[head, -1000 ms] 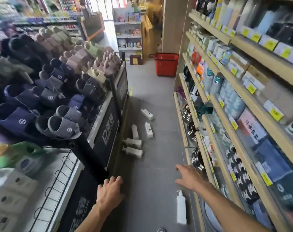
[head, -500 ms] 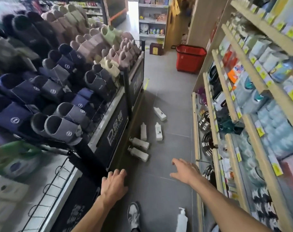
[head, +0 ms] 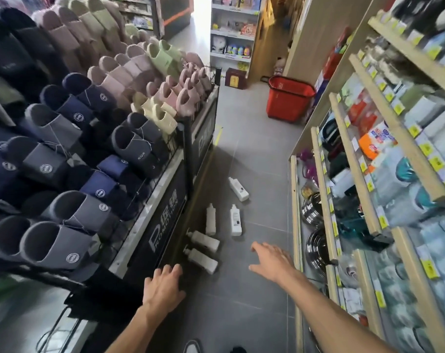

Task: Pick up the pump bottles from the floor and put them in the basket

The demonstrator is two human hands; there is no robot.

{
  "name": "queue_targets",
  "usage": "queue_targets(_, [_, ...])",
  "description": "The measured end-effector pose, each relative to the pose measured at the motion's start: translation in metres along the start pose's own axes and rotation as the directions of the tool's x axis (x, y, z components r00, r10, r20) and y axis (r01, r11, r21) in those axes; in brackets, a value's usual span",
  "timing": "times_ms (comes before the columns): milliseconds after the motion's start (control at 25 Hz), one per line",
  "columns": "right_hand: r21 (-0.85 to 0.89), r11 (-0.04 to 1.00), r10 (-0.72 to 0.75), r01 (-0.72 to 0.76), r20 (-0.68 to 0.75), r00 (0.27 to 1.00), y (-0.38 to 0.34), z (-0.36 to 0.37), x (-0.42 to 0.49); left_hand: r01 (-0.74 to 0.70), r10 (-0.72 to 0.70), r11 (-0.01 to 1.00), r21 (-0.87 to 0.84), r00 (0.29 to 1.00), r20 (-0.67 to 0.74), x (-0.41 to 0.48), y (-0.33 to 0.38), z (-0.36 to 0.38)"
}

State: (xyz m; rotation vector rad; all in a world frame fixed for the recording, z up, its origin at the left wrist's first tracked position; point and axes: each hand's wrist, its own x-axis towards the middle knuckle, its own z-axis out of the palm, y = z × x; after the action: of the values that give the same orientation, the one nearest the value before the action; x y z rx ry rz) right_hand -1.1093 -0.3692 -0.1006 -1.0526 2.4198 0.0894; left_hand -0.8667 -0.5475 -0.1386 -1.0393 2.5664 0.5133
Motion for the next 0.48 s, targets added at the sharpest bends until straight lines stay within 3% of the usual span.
queue_targets(480, [0.047, 0.993, -0.113, 0.107, 0.142, 0.983, 0.067, -0.066, 0.211, 0.119, -0.12, 0.993, 0.011, 0.989, 0.09, 0.17, 0.073, -0.019])
